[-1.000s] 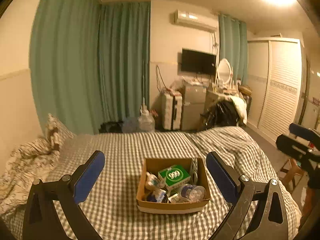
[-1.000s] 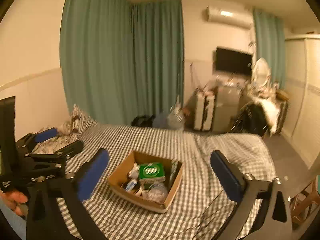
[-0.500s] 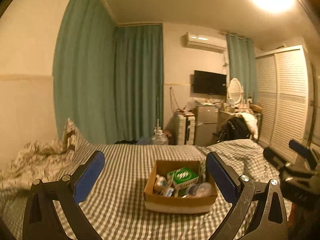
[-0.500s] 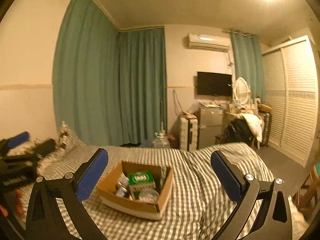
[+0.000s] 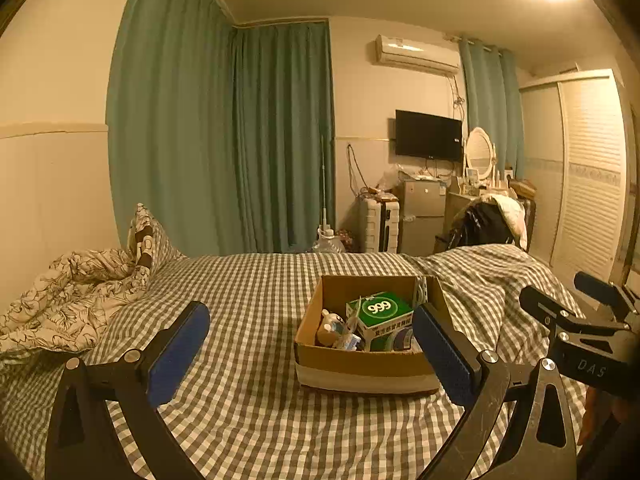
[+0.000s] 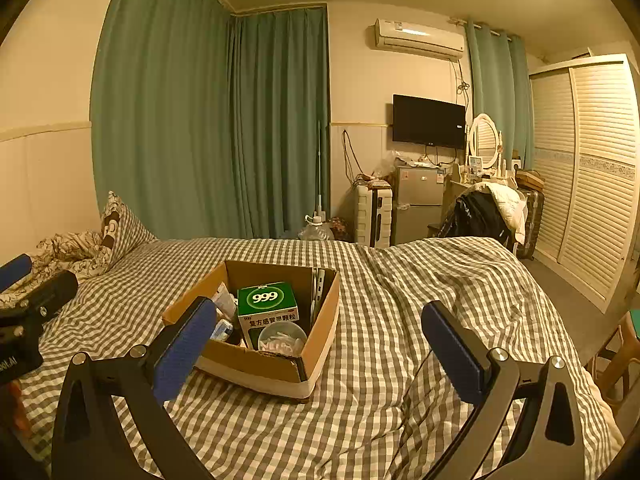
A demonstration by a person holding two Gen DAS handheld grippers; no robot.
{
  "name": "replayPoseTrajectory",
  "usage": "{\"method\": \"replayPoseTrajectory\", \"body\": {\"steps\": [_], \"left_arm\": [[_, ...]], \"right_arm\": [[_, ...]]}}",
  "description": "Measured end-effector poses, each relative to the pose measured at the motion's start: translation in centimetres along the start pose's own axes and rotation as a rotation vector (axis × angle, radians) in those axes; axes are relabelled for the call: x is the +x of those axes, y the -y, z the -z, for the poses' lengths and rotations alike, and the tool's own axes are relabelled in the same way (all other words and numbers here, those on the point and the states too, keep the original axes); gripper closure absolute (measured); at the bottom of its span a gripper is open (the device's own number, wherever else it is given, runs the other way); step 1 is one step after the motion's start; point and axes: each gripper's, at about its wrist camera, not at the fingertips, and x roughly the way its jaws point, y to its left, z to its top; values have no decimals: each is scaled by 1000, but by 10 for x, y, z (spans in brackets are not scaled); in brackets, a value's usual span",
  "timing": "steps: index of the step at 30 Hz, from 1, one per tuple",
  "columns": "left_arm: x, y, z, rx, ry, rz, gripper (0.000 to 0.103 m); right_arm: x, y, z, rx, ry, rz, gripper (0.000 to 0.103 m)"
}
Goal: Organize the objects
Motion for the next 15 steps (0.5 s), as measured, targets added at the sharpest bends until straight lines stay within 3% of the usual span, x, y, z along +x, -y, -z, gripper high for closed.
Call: {"method": "replayPoseTrajectory", "body": {"steps": [15], "left_arm": [[0,-3,-4,-38,-19,13,0]], "right_arm": [[-15,-1,-6,-6,13,1,0]]}}
